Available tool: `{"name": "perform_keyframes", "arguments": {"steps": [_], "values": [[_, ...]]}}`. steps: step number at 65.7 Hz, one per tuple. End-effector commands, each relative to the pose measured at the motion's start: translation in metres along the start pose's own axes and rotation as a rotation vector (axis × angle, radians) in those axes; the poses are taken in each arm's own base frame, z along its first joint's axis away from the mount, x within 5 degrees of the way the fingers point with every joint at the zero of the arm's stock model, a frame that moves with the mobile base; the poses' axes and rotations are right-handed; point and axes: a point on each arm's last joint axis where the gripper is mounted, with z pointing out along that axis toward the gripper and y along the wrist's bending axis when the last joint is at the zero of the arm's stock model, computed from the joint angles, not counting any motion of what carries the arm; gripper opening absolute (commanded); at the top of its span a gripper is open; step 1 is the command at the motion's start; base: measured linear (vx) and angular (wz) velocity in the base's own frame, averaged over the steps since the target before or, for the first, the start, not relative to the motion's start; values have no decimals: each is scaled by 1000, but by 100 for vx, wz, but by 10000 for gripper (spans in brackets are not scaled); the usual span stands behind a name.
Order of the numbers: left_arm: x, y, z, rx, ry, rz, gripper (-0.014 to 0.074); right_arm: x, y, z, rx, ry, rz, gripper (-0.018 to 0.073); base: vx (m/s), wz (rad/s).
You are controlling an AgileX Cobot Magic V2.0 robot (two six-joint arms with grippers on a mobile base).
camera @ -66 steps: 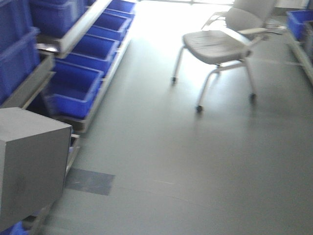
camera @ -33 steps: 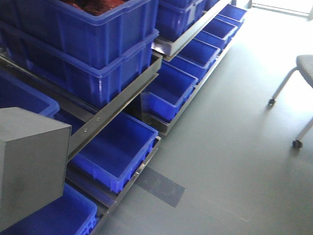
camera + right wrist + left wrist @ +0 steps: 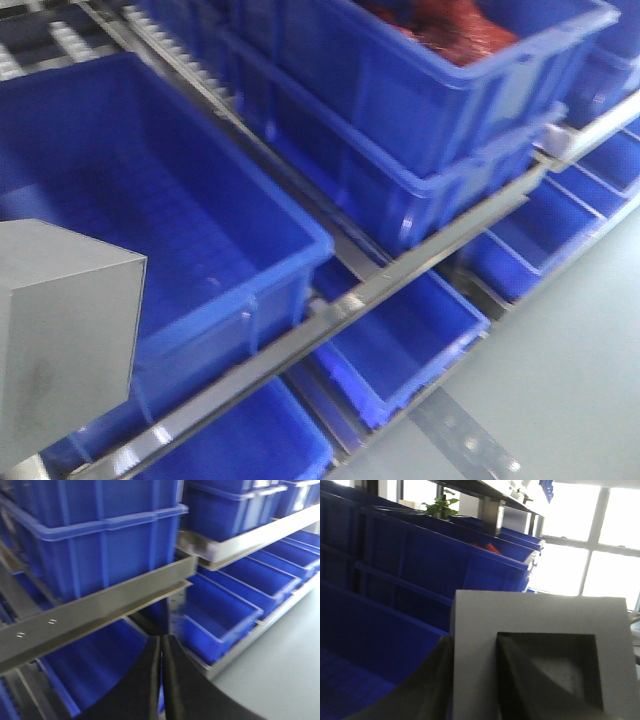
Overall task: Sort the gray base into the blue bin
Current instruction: 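Turn the base to face the shelf with two empty blue bins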
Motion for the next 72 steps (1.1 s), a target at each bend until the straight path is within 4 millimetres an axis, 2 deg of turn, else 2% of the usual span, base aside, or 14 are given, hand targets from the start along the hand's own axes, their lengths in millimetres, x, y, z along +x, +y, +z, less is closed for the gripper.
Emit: {"name": "perform_keyframes", "arguments": {"steps": [1,36,72], "values": [[-19,-2,-2,4,-128,-22,4,-6,0,0,1,-71,-18,-5,16,66],[-19,-2,-2,4,-128,-22,4,-6,0,0,1,-71,-18,-5,13,61],[-19,-2,-2,4,-128,-22,4,-6,0,0,1,-71,-18,-5,5,24]]}}
